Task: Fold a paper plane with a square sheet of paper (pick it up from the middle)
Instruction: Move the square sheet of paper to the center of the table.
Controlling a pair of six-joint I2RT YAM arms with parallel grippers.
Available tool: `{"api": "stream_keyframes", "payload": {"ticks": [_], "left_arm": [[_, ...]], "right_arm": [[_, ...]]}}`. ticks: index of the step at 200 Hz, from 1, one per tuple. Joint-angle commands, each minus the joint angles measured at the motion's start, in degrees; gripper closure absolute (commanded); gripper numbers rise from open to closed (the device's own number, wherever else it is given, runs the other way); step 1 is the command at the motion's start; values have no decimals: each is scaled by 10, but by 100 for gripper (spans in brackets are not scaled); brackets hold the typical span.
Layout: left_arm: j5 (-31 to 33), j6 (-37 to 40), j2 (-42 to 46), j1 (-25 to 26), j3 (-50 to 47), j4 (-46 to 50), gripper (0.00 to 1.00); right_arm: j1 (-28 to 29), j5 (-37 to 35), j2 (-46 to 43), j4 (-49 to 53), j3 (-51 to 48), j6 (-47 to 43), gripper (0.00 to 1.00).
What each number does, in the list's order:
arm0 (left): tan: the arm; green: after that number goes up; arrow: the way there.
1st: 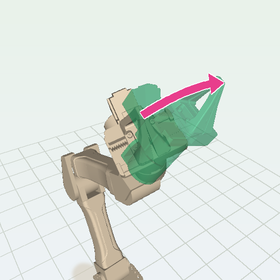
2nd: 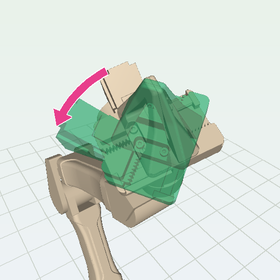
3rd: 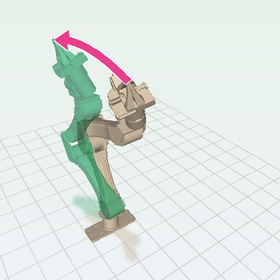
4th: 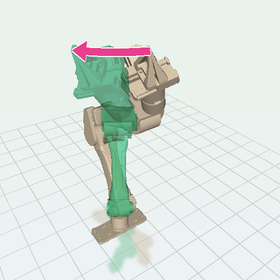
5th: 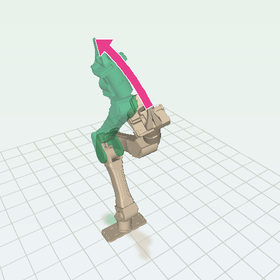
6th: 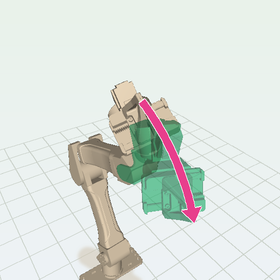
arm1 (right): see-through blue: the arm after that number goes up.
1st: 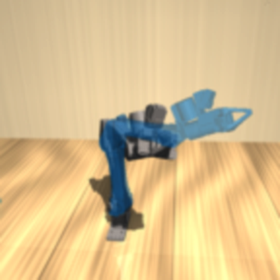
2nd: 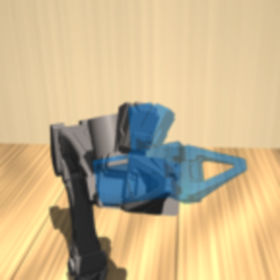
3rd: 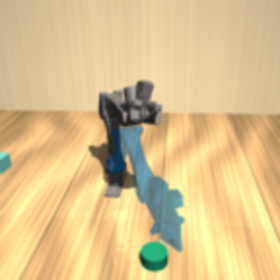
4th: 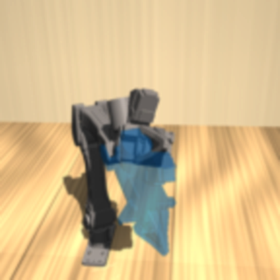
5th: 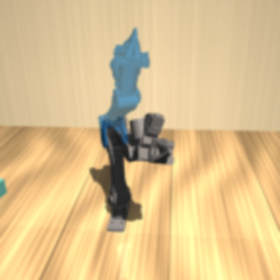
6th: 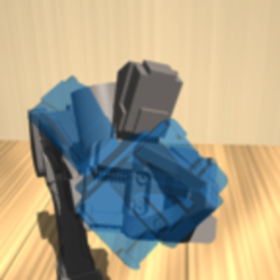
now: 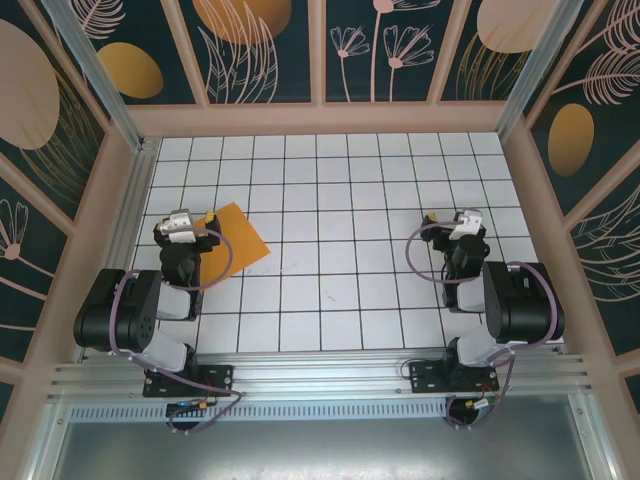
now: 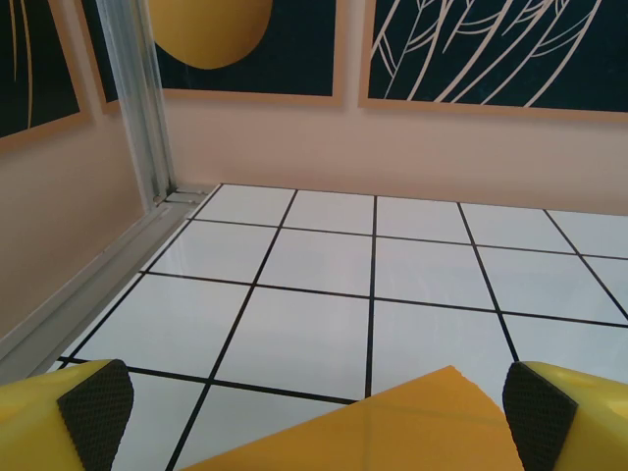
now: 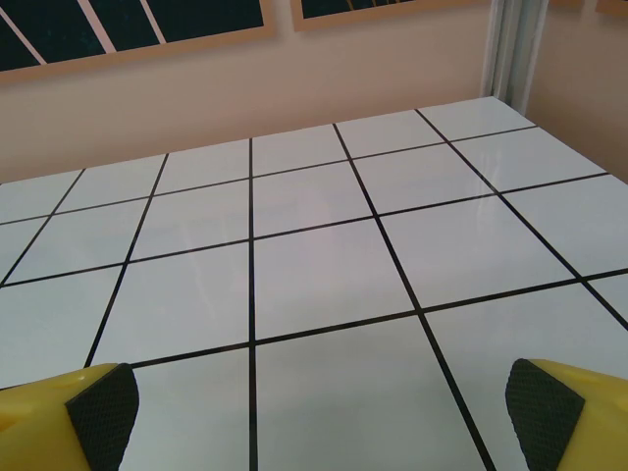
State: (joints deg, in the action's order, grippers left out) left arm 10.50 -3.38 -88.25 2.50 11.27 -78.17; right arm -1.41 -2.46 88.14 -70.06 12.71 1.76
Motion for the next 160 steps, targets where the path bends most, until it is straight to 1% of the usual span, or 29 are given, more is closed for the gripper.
{"api": "stream_keyframes", "payload": {"ticks": [1,87,160], "left_arm": [[1,1,-1,-4,2,-13,2],[1,1,-1,-5,2,-14,1],[15,-2,0,-4,-2,-20,2]], "right_arm": [[-3,14,0,-6,10,-8,1],[-5,13,0,-3,11,-7,1],[-5,13,-1,-6,10,-6,1]]}}
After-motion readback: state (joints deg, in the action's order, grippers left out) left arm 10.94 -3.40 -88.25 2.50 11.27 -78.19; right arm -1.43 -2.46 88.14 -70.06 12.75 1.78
